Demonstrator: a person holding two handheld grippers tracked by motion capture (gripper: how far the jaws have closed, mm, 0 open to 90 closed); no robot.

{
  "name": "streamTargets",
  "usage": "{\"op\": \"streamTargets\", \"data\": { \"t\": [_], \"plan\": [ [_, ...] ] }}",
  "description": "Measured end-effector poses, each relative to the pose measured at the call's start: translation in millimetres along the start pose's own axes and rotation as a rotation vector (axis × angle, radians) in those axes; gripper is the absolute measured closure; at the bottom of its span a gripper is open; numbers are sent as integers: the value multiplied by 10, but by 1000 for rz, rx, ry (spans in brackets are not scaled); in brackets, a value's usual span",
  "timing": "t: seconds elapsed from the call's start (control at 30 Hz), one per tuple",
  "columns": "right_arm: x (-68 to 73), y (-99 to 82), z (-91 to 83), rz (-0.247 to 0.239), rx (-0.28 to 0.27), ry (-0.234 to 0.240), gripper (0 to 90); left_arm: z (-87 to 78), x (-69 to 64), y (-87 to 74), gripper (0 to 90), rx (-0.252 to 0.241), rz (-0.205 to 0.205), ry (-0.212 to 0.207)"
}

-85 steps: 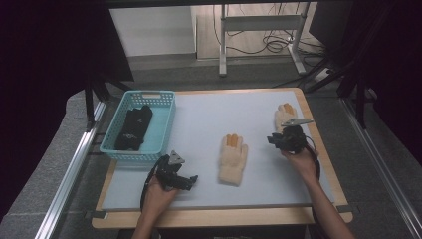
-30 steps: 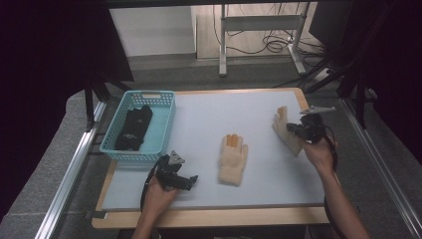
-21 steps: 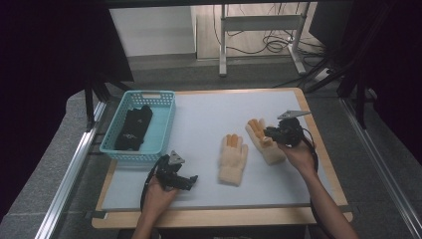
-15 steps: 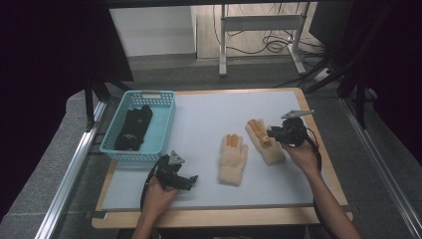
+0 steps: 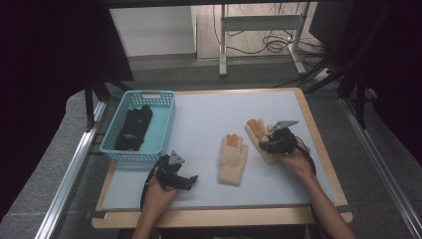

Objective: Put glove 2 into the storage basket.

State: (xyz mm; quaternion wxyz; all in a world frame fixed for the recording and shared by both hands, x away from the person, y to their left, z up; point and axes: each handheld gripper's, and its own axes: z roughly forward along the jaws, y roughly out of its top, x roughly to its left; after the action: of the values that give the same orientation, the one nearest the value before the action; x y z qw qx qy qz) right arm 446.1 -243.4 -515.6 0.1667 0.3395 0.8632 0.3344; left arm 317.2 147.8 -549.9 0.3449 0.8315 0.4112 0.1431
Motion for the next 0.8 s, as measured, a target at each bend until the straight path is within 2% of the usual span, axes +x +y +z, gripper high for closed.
{"op": "streamTargets", "data": {
  "t": [0.07, 0.13, 0.17, 0.2, 0.27, 0.37, 0.43, 0.57, 0.7, 0.8],
  "plan": [
    [5, 14, 3, 73, -10, -29, 565, 0, 0, 0, 12, 0, 0, 0],
    [18, 41, 13, 191, -45, -76, 574, 0, 0, 0, 12, 0, 0, 0],
    [32, 62, 30, 228, -64, -95, 573, 0, 0, 0, 12, 0, 0, 0],
    [56, 96, 61, 257, -79, -111, 564, 0, 0, 0, 13, 0, 0, 0],
    [96, 159, 106, 259, -83, -110, 513, -1, 0, 0, 13, 0, 0, 0],
    [94, 262, 77, 211, -101, -88, 435, 0, 0, 0, 13, 0, 0, 0],
    [38, 300, 16, 166, -100, -77, 432, 0, 0, 0, 13, 0, 0, 0],
    [-82, 285, -38, 34, -64, -12, 432, 0, 0, 0, 12, 0, 0, 0],
    [-145, 238, 54, -80, -19, 62, 426, 2, -2, 0, 13, -2, -3, 0],
    [-153, 229, 183, -144, 17, 62, 418, 0, 0, 0, 12, 0, 0, 0]
  ]
}}
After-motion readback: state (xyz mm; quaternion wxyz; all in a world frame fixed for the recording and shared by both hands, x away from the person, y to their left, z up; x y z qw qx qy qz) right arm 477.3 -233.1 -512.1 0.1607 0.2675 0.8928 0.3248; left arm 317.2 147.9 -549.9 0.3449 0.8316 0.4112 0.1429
